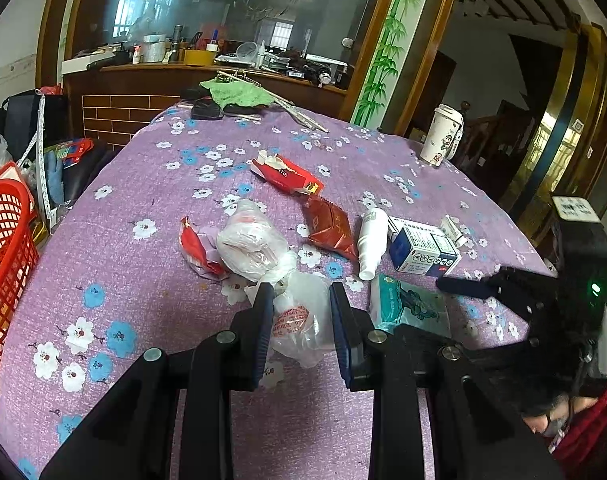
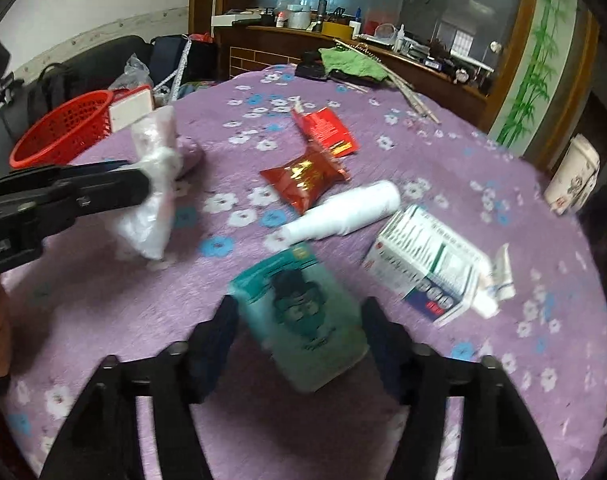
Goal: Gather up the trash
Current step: 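Grasp the teal cartoon wipe pack with the right tool while the left tool holds the plastic bag, then hold the plastic bag and teal wipe pack above the table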
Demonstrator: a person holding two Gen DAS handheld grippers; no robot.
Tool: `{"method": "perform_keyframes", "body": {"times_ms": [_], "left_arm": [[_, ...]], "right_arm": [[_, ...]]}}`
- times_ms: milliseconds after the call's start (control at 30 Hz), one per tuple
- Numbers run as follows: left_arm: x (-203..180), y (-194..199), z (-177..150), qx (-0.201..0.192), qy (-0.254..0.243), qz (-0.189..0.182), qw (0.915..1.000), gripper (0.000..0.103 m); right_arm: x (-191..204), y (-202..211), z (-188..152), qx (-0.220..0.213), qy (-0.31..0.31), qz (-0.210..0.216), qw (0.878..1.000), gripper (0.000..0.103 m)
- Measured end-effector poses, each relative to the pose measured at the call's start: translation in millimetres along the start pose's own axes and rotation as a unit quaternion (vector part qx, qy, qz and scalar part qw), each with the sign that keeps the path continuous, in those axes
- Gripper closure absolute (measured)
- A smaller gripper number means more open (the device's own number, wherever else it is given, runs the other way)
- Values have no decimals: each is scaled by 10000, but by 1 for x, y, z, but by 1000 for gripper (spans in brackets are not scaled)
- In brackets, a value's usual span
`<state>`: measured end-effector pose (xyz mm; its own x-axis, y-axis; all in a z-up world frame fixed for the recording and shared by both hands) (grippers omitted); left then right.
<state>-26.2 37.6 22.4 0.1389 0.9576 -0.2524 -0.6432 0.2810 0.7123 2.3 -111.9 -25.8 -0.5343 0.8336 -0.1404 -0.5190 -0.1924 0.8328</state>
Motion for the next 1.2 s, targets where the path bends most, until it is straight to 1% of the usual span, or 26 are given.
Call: {"method": "perform_keyframes", "body": {"times_ms": [67,167,233,267,333,367,400,467,500,533,633,767,867,900,967,1033,1133,1200], "left_arm": [[0,-1,0,18,1,-6,10000,76],[0,-2,0,47,3,-20,10000,76],[0,-3,1,56,9,-22,10000,76],[-1,-4,1,60,7,-24,10000,76],[-1,-4,1,61,5,-26,10000,76],[-1,-4,1,60,6,-25,10000,76],[-1,-4,1,61,4,-24,10000,76],[-1,-4,1,53,6,-22,10000,76],[-1,-4,1,52,9,-22,10000,76],[-1,-4,1,54,11,-22,10000,76],[-1,-4,0,78,1,-22,10000,76],[-1,-6,2,100,11,-1,9999,76],[0,-8,2,155,39,25,9999,76],[-1,-10,3,181,27,29,9998,76],[-5,-10,1,208,-25,72,9998,76],[-10,-4,-1,92,-113,254,9996,76],[-19,11,-7,69,-144,238,9996,76],[-27,24,-11,5,-242,306,9992,76]], "right_arm": [[-9,-6,2,57,-36,70,10000,27],[-18,-14,3,177,-261,374,9988,27],[-13,-12,0,198,-253,594,9977,28],[-8,-11,-1,195,-241,648,9974,30],[0,-9,-5,257,-237,666,9972,47],[4,-9,-8,335,-230,605,9973,47],[6,-7,-9,311,-278,554,9976,48],[7,-6,-12,333,-479,581,9966,50],[8,-5,-13,325,-547,527,9966,53],[8,-3,-13,288,-633,474,9965,60],[5,1,-15,215,-959,531,9937,67],[1,19,-20,-21,-1360,410,9899,69],[-1,39,-27,-253,-1648,105,9860,70],[-1,46,-30,-348,-1758,63,9838,70],[0,57,-37,-498,-1926,117,9799,70],[2,70,-43,-659,-2013,103,9773,70],[6,91,-50,-844,-2033,67,9755,69],[8,103,-53,-939,-2058,48,9741,69]]}}
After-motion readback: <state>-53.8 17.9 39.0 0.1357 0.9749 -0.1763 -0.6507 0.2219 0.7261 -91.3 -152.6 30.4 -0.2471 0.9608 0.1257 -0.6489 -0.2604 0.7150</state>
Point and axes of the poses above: each gripper's, at about its wrist camera, not at the fingertips, and y roughly against the way its jaws point, x to its left, z to its top, the point moved 4 cm from there along -y, roughly the way its jaws point, and after that the axes turned 8 degrees about x, right-handed, at the moved point
